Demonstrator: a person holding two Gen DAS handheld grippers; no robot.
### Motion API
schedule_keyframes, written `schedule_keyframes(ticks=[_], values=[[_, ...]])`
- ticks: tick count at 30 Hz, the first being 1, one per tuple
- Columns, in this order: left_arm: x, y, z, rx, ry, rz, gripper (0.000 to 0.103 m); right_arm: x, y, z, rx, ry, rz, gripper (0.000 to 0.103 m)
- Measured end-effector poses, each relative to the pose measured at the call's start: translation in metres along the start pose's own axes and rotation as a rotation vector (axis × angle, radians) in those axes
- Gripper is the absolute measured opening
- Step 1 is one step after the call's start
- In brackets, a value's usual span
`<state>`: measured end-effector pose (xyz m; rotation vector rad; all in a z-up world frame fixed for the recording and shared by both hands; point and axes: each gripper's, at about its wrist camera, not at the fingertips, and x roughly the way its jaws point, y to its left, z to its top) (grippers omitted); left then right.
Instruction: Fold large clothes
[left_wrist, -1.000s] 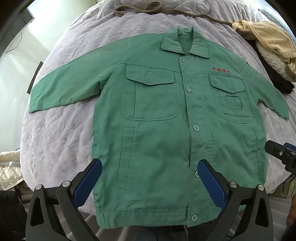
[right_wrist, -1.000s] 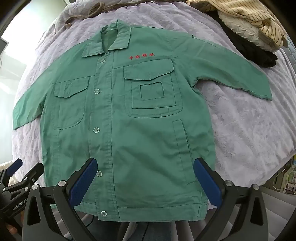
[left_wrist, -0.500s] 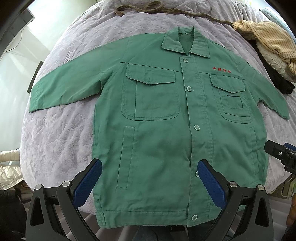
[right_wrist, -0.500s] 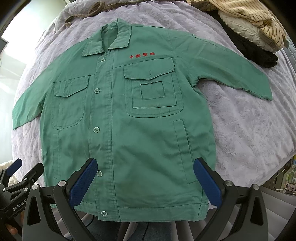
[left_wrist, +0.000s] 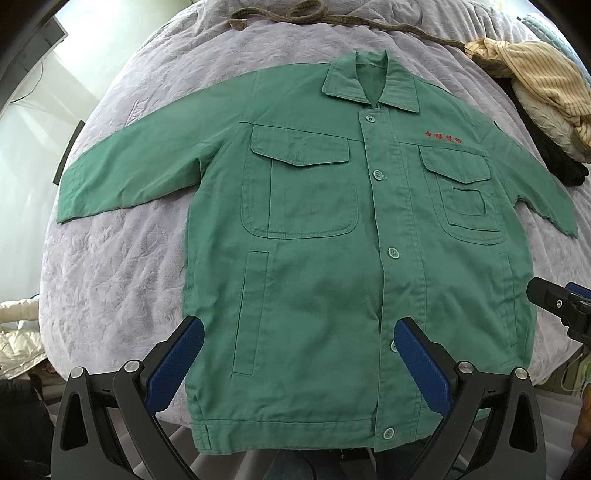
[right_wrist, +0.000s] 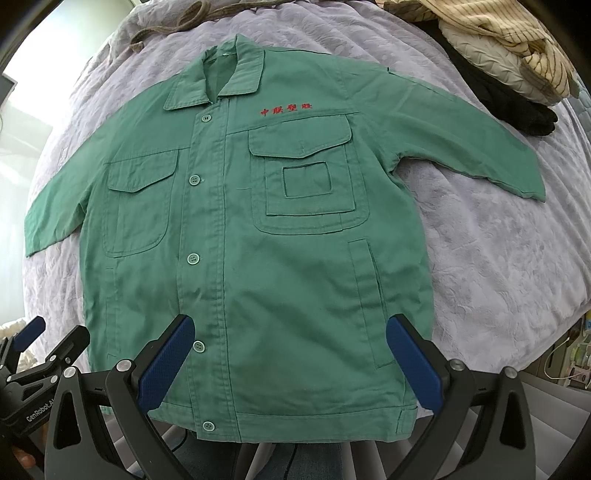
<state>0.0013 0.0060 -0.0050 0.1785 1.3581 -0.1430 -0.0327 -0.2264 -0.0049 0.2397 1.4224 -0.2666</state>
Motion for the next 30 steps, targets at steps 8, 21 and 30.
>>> schedule_keyframes(ticks=[8,21,30], values=[[-0.0017,-0.0026,-0.0026,0.001,0.004,-0.001,0.103,0.0001,0.0005,0.0003,0.001,0.001,0.0,0.103],[0.0045,-0.0049,-0.0017,0.0,0.001,-0.003,0.103,0.0053,0.0026,0.0017,-0.003,0.01,-0.008,0.103],[0.0064,-0.0039,-0.0004,0.004,-0.019,0.004,0.103,0.0082,0.0053,0.0043,-0.004,0.028,-0.01,0.103]])
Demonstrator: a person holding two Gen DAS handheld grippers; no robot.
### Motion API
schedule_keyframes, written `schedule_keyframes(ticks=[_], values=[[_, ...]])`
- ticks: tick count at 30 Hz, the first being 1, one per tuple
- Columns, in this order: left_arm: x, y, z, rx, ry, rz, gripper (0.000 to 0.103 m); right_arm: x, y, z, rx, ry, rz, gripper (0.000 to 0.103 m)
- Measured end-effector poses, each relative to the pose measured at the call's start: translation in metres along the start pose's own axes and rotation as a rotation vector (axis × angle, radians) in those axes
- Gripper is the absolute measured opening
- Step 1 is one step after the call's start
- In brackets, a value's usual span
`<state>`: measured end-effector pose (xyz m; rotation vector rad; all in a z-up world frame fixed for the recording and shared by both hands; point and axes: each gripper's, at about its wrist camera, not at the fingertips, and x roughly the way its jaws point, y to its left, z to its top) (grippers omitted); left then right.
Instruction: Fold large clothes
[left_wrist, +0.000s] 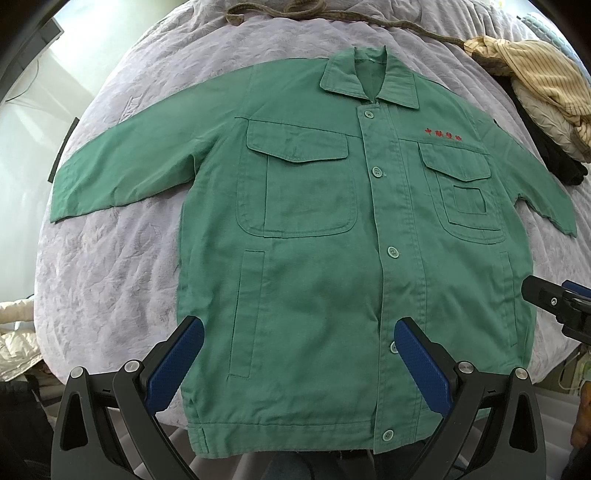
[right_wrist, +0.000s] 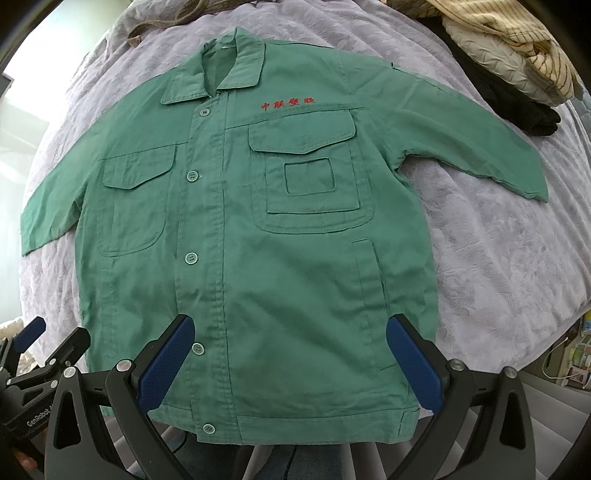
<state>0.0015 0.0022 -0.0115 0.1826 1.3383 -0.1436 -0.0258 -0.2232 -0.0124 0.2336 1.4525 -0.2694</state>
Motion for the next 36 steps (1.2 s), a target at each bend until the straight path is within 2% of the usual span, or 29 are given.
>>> schedule_keyframes(ticks=[9,20,23,29,33,36], values=[[0.001,0.005,0.0,-0.007,0.061,-0.001,0.103,0.0,0.012,0.001,-0.022,-0.001,0.005,0.103],[0.0,0.024,0.002,-0.043,0.009,-0.014,0.103,0.003,0.031,0.001,-0.058,0.01,0.012,0.103],[0.002,0.038,0.002,-0.07,0.019,-0.011,0.103,0.008,0.041,0.001,-0.078,0.019,0.007,0.103],[0.01,0.09,0.005,-0.171,0.031,-0.002,0.103,0.017,0.076,-0.001,-0.128,0.04,0.038,0.103],[0.026,0.14,0.008,-0.291,0.048,-0.055,0.103,0.025,0.112,-0.004,-0.182,0.032,0.086,0.103],[0.043,0.179,0.011,-0.365,0.019,-0.074,0.103,0.035,0.143,-0.004,-0.225,0.018,0.119,0.103]])
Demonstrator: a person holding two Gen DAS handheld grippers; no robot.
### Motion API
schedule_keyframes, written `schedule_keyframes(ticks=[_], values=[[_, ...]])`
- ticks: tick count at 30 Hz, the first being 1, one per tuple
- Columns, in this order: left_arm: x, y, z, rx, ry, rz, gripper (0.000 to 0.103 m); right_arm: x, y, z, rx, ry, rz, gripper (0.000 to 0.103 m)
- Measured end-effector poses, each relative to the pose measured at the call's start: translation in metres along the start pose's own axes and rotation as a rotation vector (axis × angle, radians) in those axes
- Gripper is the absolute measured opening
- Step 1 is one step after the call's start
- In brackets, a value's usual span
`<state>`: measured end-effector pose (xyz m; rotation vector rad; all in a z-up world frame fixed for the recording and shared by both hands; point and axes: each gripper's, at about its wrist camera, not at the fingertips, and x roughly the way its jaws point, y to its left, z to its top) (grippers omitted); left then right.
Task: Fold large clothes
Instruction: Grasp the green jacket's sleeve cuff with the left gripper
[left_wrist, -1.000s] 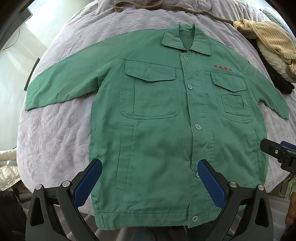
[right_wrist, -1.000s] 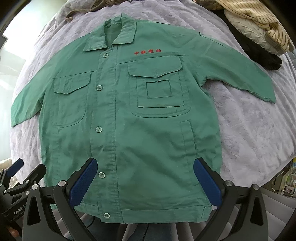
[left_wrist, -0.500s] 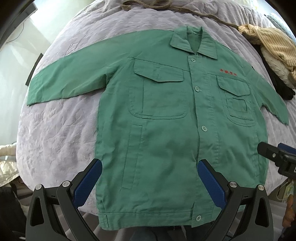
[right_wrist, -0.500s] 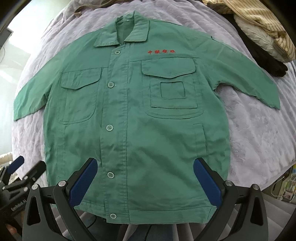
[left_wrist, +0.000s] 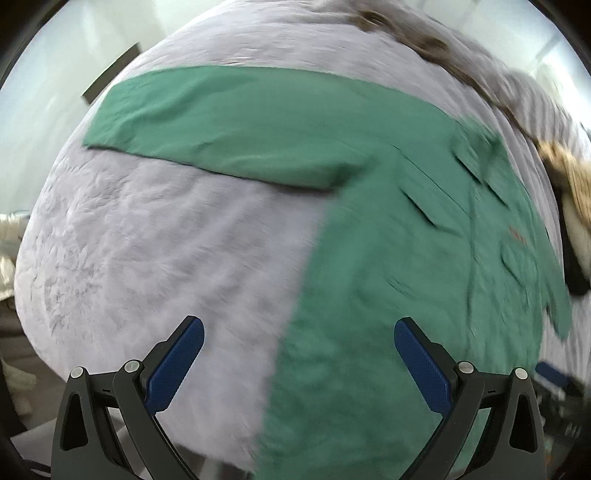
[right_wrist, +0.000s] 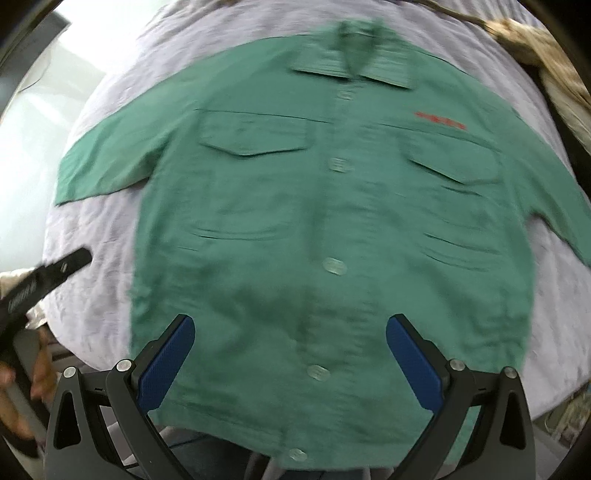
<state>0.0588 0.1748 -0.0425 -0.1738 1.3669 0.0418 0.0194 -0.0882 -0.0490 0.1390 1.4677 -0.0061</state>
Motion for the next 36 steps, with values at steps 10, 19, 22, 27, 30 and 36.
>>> schedule_keyframes(ticks=[10,19,22,27,30,36], values=[[0.068,0.116,0.076,-0.235,-0.114,-0.139,0.103,0.051,0.076,0.018,-0.04,-0.048,0.183,0.103],[0.118,0.168,0.129,-0.397,-0.189,-0.285,0.103,0.08,0.121,0.022,-0.107,-0.02,0.233,0.103],[0.113,0.172,0.147,-0.368,-0.266,-0.331,0.103,0.082,0.124,0.025,-0.092,-0.028,0.228,0.103],[0.107,0.174,0.166,-0.325,-0.347,-0.311,0.09,0.079,0.118,0.024,-0.059,-0.037,0.202,0.103],[0.114,0.175,0.178,-0.326,-0.329,-0.32,0.029,0.077,0.11,0.021,-0.037,-0.033,0.194,0.103],[0.093,0.18,0.169,-0.288,-0.38,-0.415,0.011,0.074,0.087,0.014,0.023,-0.035,0.22,0.103]])
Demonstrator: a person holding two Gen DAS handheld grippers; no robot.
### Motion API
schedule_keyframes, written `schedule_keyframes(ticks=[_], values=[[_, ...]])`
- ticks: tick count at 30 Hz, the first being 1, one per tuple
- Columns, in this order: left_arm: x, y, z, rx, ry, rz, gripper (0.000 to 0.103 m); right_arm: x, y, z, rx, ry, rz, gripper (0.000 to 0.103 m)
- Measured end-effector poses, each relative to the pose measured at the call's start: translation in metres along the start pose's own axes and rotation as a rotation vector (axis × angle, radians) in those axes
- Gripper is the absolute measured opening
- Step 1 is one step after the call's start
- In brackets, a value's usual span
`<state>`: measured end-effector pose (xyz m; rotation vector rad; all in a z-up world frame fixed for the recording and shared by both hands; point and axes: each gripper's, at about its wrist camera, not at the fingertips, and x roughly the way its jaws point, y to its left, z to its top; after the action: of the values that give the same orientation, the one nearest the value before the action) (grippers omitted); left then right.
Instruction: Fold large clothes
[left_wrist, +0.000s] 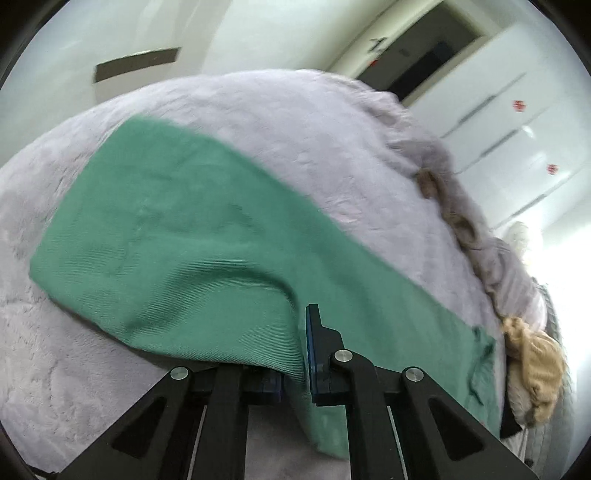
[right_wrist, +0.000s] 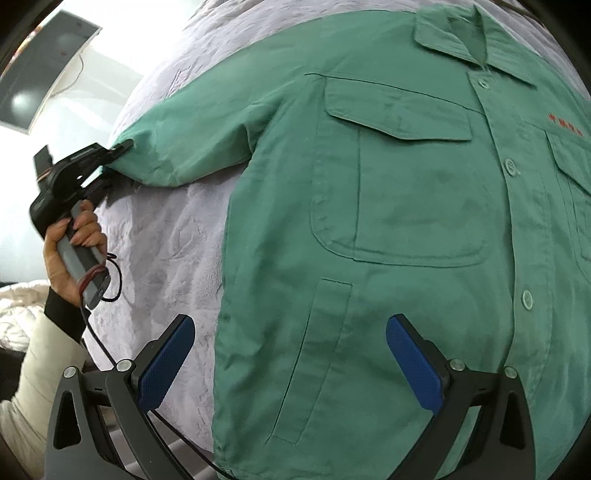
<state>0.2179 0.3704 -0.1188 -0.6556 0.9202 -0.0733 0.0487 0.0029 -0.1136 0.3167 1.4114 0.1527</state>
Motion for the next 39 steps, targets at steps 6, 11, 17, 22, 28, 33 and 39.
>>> schedule_keyframes(ticks=[6,11,17,22,28,33,39], values=[[-0.016,-0.082,-0.004,0.155,-0.009,-0.247,0.011,-0.02,-0.027,-0.002,0.047,-0.05,0.02,0.103],[-0.013,-0.181,-0.031,0.312,0.039,-0.408,0.011,-0.047,-0.069,0.001,0.116,-0.129,0.035,0.103],[0.031,-0.306,-0.105,0.528,0.17,-0.44,0.011,-0.082,-0.149,0.003,0.249,-0.199,0.011,0.103],[0.092,-0.36,-0.197,0.723,0.281,-0.254,0.011,-0.088,-0.216,0.002,0.355,-0.205,-0.027,0.103],[0.117,-0.345,-0.252,0.805,0.333,-0.1,0.101,-0.086,-0.258,0.009,0.356,-0.204,-0.04,0.103],[0.094,-0.337,-0.253,0.863,0.279,-0.046,0.103,-0.093,-0.253,0.034,0.239,-0.23,-0.107,0.103],[0.029,-0.277,-0.217,0.818,0.123,0.161,0.103,-0.074,-0.179,0.085,-0.056,-0.236,-0.145,0.103]])
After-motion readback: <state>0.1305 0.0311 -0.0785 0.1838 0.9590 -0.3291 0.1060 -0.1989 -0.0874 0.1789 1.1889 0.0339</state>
